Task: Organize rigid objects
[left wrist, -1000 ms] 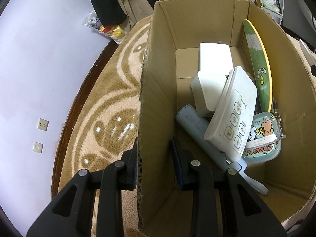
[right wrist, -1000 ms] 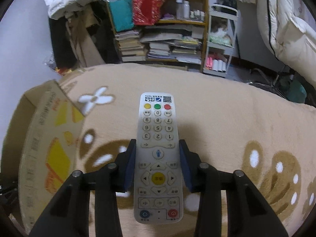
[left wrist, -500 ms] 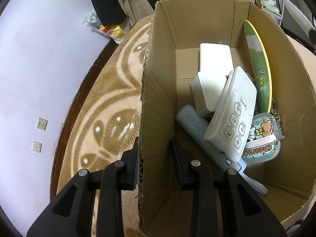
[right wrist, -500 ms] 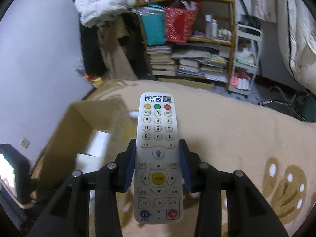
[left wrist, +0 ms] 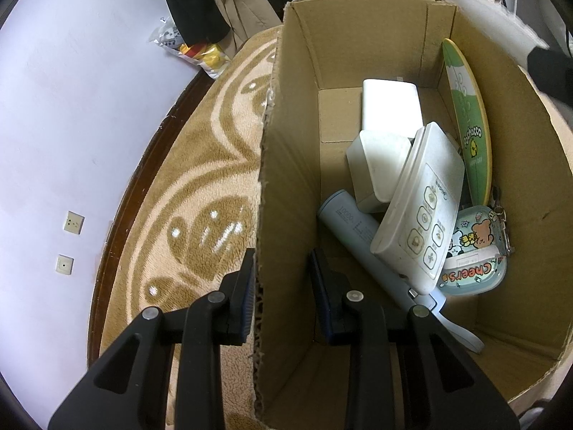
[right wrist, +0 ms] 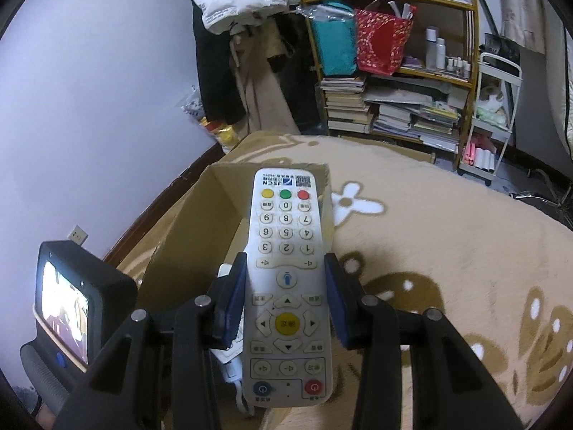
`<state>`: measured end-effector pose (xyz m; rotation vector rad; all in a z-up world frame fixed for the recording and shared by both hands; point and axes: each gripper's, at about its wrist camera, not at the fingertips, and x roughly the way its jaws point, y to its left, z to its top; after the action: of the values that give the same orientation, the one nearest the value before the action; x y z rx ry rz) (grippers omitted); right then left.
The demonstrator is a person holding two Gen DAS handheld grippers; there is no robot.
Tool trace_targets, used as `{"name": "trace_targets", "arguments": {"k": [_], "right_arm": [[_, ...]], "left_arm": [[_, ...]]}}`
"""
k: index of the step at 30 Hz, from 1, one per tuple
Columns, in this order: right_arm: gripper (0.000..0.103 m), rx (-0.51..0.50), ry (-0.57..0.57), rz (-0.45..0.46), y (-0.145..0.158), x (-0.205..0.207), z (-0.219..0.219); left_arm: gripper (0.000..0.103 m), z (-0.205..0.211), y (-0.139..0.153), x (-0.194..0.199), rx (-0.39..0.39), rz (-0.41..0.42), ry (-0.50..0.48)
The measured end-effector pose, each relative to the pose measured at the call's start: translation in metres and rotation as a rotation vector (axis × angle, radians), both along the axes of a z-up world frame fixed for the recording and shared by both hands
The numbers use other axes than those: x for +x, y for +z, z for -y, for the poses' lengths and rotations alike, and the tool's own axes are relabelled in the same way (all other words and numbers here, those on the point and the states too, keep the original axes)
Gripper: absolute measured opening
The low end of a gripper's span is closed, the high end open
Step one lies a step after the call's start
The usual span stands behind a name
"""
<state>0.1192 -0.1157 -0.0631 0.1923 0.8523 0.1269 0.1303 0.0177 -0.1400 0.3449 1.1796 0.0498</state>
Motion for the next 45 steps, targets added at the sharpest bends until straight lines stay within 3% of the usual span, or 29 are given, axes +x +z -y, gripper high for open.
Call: {"name": "trace_targets", "arguments": {"k": [7,9,19,22,27,31,36,38,40,44,45], "right_arm": [[0.042,-0.005,0.036,-0.009,-0.004,-0.002,-0.007],[0.034,-0.015,0.053,-0.015,-0.006,-0.002,-0.011],[0.035,-0.028,0.005,-0.007,0.006,-0.014,-0.007],[0.036,-0.034,-0.018,-0.004,0.013,-0.02,-0.004],[0.046,-0.042,-0.051,0.011,0.021,-0.033,-0.005],[0.047,-0.036,-0.079,0.008,0.023,-0.044,-0.004],[0.063,-0.034,-0.124,0.017,0.028,-0.059,0.003],[0.065,-0.041,-0.139,0.017,0.032,-0.065,0.005],[0.071,-0.032,-0.162,0.021,0.035,-0.074,0.01],[0.086,-0.024,-0.219,0.033,0.042,-0.092,0.021],[0.088,-0.026,-0.231,0.04,0.044,-0.098,0.023]], "left_arm": [[0.029,0.0,0.0,0.0,-0.008,-0.002,0.0],[0.029,0.0,0.0,0.0,-0.006,-0.001,0.001],[0.028,-0.006,0.013,-0.005,-0.057,0.029,0.017],[0.028,-0.003,0.018,-0.008,-0.039,0.052,0.005],[0.028,-0.001,0.034,-0.013,-0.057,0.117,0.0],[0.028,-0.005,0.046,-0.018,-0.096,0.147,-0.003],[0.029,-0.009,0.058,-0.025,-0.129,0.179,-0.009],[0.034,-0.01,0.064,-0.03,-0.144,0.197,-0.015],[0.05,-0.012,0.07,-0.036,-0.154,0.22,-0.031],[0.067,-0.013,0.092,-0.052,-0.176,0.309,-0.062],[0.077,-0.014,0.097,-0.055,-0.19,0.323,-0.067]]}}
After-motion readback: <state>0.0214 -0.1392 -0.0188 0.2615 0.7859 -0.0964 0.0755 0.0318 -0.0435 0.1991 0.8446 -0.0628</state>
